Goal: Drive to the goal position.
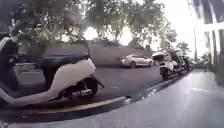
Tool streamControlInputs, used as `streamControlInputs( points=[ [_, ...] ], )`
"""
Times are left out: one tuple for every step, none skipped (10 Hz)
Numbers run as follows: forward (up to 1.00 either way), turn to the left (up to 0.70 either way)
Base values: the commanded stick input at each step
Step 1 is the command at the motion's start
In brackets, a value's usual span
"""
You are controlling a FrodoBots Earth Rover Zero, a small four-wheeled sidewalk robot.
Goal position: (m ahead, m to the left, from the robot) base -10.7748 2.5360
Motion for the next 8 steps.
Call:
streamControlInputs(
  points=[
    [0.00, -0.45],
    [0.00, -0.45],
    [0.00, -0.45],
    [0.00, -0.45],
    [0.00, -0.45],
    [0.00, -0.45],
    [0.00, -0.45],
    [0.00, -0.45]
  ],
)
